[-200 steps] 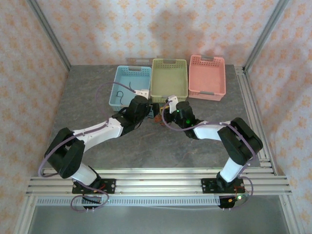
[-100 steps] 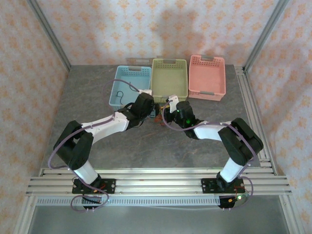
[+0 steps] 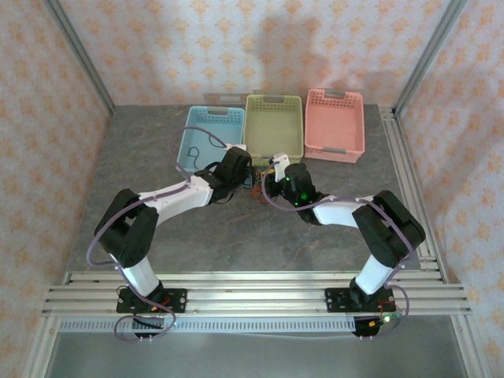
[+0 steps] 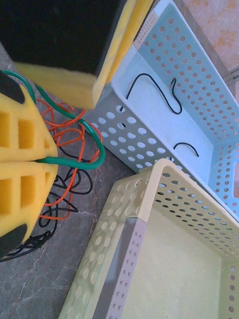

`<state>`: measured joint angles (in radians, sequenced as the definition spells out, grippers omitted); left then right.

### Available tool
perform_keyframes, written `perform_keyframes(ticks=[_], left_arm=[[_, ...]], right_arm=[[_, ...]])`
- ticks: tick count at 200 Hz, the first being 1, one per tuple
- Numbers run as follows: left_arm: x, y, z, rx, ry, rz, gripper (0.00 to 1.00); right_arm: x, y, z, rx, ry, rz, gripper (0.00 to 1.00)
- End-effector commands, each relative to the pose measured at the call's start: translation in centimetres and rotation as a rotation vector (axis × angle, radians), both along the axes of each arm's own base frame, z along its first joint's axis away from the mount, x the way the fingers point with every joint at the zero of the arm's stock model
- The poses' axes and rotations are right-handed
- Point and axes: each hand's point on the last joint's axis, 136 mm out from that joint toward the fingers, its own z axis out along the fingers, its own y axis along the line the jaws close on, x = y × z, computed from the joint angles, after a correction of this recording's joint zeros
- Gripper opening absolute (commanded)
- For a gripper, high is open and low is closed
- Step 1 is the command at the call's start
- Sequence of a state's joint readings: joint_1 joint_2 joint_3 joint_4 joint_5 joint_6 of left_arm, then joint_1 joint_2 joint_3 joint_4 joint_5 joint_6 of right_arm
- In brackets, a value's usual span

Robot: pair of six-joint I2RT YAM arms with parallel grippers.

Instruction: Untangle the cables

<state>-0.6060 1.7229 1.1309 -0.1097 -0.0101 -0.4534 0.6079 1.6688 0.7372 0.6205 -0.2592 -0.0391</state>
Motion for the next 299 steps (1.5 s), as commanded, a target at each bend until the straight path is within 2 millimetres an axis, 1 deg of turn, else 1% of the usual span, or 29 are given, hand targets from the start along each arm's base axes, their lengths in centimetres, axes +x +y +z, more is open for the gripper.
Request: perform_keyframes(ticks=[1,20,49,70,98,107,114,118,137,158,173,187,202,222,236,264,288,299], left_arm=[[0.1,-0.4,-0.1,-0.004,0.036,-0.022,0.34],[0.2,-0.7,-0.4,-0.007,0.047,-0.033,0.29],[0.2,-0.8,-0.4,-0.007,0.05,-0.038,0.19],[0.2,-0.8,-0.4,-0.005,0.05,-0.035,0.16],[0.1,-0.7,-0.3,-0.004,0.047,-0.032,0.15],[0.2,-0.7,-0.2,-0.005,0.044,-0.031,0.17],[0.2,-0.6,-0.2,-0.006,0.041,-0.029,0.25],[0.2,-0.6,-0.2,-0.006,0.04,-0.029,0.28],[0.1,-0.5,0.3,-0.016,0.024,-0.029,0.29],[-0.2,0.2,1.7,-0.04,-0.037,-0.01,0.29],[-0.6,0.8,2.9,-0.067,-0.091,0.009,0.38],[-1.2,1.4,4.0,-0.1,-0.146,0.021,0.48],[-1.6,2.1,5.2,-0.122,-0.197,0.041,0.52],[-2.0,2.8,5.7,-0.131,-0.226,0.06,0.55],[-2.1,3.0,5.7,-0.128,-0.224,0.063,0.57],[-2.0,2.3,4.7,-0.119,-0.179,0.043,0.58],[-1.8,1.2,4.3,-0.131,-0.156,0.0,0.57],[-1.8,0.3,4.0,-0.146,-0.139,-0.036,0.57]], right_arm=[[0.1,-0.1,1.6,0.016,-0.047,-0.01,0.0],[0.1,-0.1,1.6,0.016,-0.047,-0.01,0.0],[0.1,-0.1,1.6,0.016,-0.045,-0.01,0.0],[0.1,-0.1,1.6,0.017,-0.047,-0.012,0.0],[0.1,-0.1,1.6,0.021,-0.046,-0.013,0.0],[0.1,-0.2,1.6,0.021,-0.047,-0.015,0.0],[0.1,-0.2,1.6,0.02,-0.046,-0.015,0.0],[0.1,-0.2,1.7,0.021,-0.048,-0.017,0.0],[0.2,-0.4,1.7,0.016,-0.052,-0.029,0.0],[0.4,-0.8,1.7,0.011,-0.056,-0.052,0.0],[0.5,-1.2,1.7,0.007,-0.056,-0.076,0.0],[0.8,-1.5,1.6,0.01,-0.049,-0.099,0.0],[1.0,-2.0,1.6,0.031,-0.033,-0.127,0.0],[1.6,-3.0,1.5,0.072,0.004,-0.183,0.0],[2.2,-4.2,1.5,0.116,0.035,-0.232,0.0],[3.1,-6.4,0.9,0.228,0.091,-0.306,0.0],[3.5,-7.4,0.7,0.284,0.111,-0.335,0.0],[3.5,-7.6,0.8,0.299,0.114,-0.34,0.0]])
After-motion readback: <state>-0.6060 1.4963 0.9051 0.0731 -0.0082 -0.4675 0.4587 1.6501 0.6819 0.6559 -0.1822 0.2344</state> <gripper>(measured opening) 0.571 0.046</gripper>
